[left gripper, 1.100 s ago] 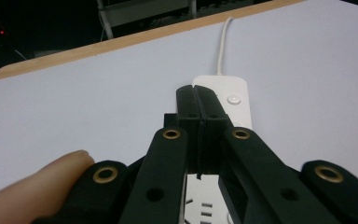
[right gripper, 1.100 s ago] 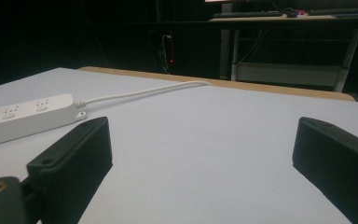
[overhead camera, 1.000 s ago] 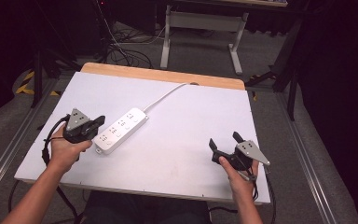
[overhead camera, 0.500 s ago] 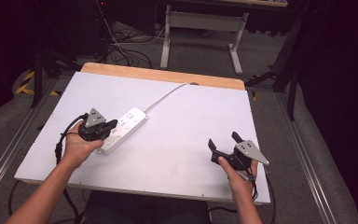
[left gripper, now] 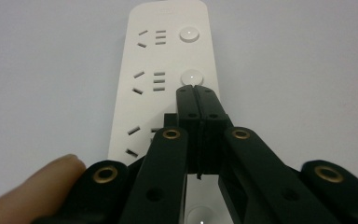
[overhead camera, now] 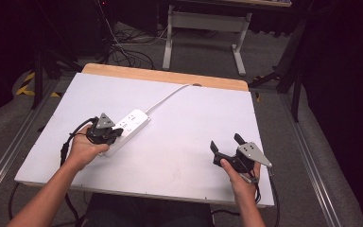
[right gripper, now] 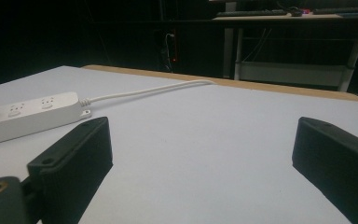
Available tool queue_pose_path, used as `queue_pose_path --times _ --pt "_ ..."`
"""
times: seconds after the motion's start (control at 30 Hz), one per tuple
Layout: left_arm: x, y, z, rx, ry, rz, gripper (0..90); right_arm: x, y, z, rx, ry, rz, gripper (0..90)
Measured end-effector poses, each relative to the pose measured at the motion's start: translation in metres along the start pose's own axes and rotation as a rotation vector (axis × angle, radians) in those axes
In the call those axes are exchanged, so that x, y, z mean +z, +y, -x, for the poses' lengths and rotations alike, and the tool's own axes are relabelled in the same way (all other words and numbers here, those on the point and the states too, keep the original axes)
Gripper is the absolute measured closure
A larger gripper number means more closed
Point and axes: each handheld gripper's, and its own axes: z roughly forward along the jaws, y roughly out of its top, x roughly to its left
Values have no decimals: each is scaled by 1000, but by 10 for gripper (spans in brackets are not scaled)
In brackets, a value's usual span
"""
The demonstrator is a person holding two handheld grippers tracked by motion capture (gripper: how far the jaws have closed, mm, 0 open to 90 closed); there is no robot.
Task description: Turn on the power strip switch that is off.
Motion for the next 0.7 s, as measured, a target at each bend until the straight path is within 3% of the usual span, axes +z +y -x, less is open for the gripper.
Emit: queue_pose_path --times 0.1,0.2,0.53,0.7 --pt "2 -1 -1 12 7 -24 900 0 0 0 1 0 1 55" --pt "2 -1 -2 1 -15 -31 900 -1 0 1 5 0 2 55" --pt "3 -3 1 -2 -1 -28 900 -2 1 0 9 -2 7 55" --pt "4 -4 -2 -24 -27 -23 900 -3 1 0 8 0 8 55"
